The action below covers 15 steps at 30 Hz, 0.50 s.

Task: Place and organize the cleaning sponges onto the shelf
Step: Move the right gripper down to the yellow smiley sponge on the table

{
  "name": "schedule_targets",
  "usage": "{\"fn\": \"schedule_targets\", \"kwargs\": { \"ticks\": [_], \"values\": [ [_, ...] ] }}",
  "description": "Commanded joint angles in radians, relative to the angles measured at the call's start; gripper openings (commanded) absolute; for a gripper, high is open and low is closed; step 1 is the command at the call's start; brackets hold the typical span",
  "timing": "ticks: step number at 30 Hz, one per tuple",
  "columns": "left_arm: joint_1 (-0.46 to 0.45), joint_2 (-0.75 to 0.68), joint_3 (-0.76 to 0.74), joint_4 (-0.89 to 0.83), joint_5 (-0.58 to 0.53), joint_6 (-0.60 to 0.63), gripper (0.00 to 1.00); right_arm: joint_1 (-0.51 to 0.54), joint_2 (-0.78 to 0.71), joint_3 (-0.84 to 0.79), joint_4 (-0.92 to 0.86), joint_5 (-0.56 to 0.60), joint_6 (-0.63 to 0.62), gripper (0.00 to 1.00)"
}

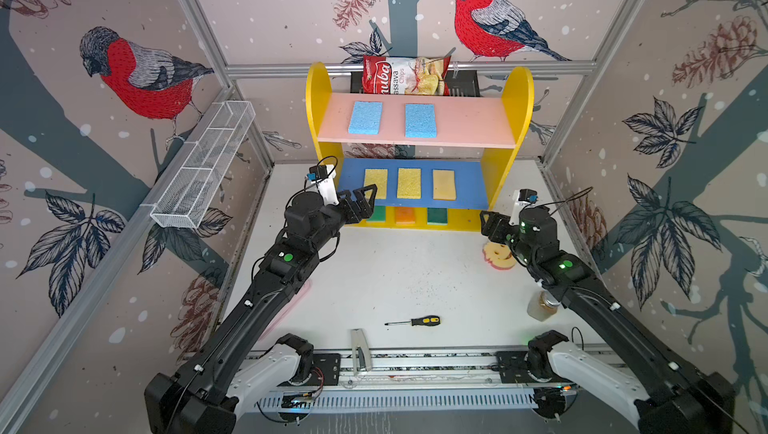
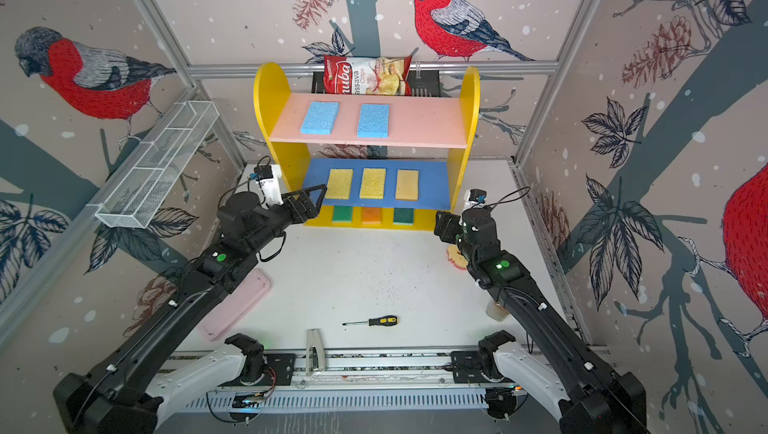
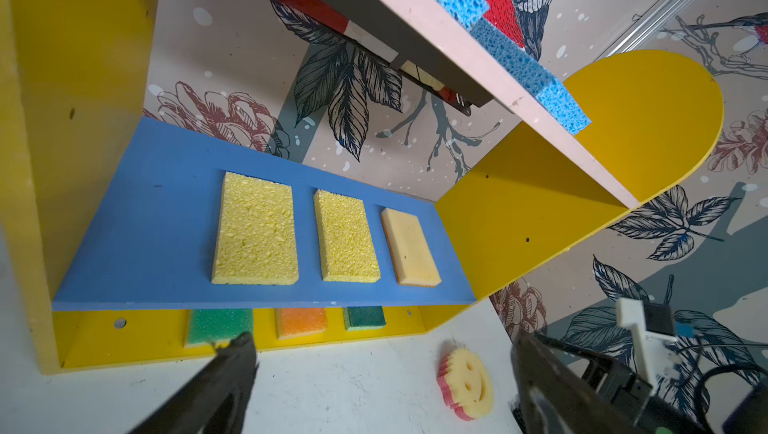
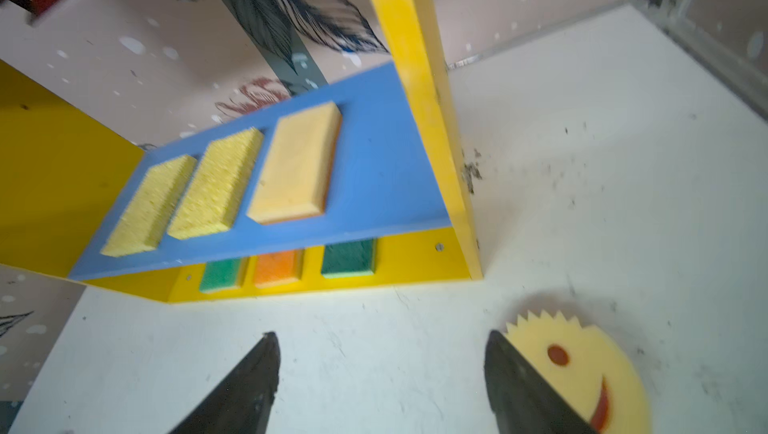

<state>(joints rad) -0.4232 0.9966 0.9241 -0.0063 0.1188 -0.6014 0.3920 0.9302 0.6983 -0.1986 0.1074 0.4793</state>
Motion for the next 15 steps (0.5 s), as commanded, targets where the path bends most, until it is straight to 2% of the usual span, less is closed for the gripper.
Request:
{"fn": "schedule_targets", "kwargs": {
  "ticks": [1,10,15],
  "values": [
    [-0.005,0.024,0.001,0.062,-0.002,-0.016,0.95,-0.060,0.002,-0.052,-0.007,-0.097,0.044,0.80],
    [-0.006,0.127,0.067,0.084,0.026,0.023,0.95,-0.292,0.025,-0.189,-0.010,-0.144,0.077,0.89],
    [-0.006,0.161,0.068,0.094,0.023,0.064,0.95,-0.387,0.095,-0.232,0.030,-0.208,0.094,0.89]
  ]
}}
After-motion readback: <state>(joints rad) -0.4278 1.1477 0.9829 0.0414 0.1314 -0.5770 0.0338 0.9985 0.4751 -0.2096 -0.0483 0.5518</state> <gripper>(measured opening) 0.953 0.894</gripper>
